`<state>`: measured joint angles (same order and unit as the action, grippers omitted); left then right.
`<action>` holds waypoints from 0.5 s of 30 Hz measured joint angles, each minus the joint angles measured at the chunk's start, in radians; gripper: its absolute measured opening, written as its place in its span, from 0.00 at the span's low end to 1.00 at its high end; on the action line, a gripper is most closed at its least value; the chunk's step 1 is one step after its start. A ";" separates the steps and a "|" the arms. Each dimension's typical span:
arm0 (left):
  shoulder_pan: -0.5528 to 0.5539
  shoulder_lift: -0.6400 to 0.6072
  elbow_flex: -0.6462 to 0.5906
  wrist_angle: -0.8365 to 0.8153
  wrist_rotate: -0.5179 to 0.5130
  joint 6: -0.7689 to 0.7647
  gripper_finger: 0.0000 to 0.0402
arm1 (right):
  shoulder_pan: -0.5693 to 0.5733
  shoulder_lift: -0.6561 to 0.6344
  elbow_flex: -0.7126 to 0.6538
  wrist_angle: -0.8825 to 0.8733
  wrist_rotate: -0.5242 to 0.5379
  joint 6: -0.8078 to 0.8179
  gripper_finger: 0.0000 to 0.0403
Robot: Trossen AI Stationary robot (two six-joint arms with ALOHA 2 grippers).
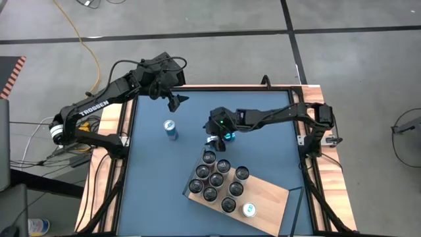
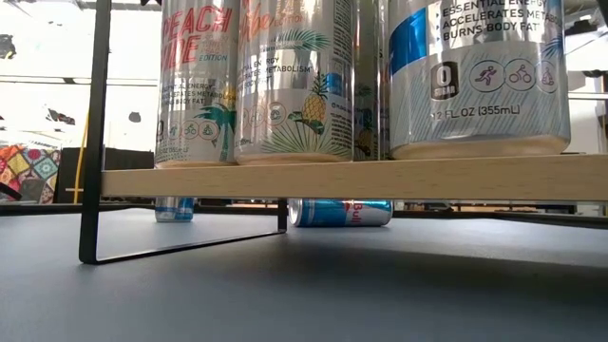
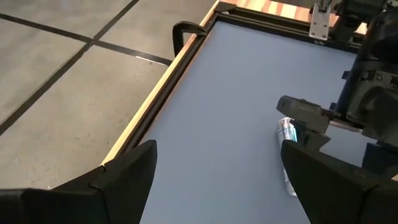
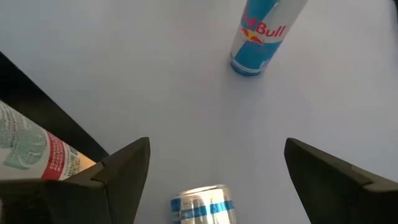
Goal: Place canned beverage on shelf
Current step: Put the right blue soda can aligned with the other blue soda can on the shelf
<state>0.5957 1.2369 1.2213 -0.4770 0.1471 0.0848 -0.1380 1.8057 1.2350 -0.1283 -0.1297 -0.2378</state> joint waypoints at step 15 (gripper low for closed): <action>0.000 0.000 0.000 0.005 0.000 -0.004 0.82 | -0.015 0.001 0.000 0.001 0.000 0.028 0.88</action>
<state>0.5957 1.2369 1.2213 -0.4721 0.1471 0.0811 -0.1528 1.8065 1.2350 -0.1276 -0.1295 -0.2101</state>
